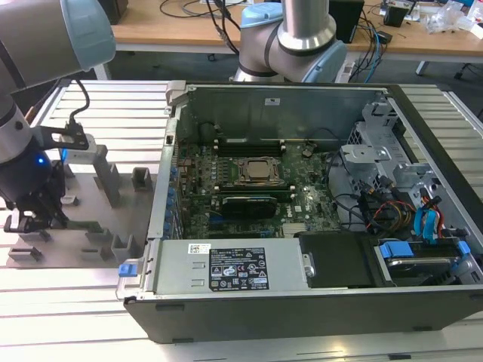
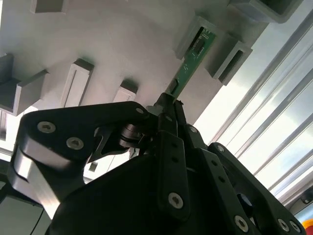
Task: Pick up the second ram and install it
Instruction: 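Pick up the second ram and move it above second insertion slot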
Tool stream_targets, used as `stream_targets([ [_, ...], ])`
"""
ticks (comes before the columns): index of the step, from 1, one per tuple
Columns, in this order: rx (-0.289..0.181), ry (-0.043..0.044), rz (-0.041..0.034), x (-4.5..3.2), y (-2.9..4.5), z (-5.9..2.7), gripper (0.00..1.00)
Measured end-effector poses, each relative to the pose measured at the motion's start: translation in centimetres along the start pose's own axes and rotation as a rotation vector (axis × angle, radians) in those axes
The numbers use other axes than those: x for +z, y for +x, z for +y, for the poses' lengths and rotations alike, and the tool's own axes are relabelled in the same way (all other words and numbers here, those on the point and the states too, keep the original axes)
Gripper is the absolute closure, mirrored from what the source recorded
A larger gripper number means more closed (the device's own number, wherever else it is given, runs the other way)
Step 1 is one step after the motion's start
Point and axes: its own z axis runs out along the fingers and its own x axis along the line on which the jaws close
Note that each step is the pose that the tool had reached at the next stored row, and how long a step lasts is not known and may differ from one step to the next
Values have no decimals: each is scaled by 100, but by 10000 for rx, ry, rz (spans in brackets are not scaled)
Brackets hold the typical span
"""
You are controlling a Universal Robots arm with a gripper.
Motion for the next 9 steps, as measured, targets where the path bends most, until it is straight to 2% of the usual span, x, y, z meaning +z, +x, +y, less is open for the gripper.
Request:
stream_targets([
  [9, -1, 0, 0, -84, -1, 2, 87],
])
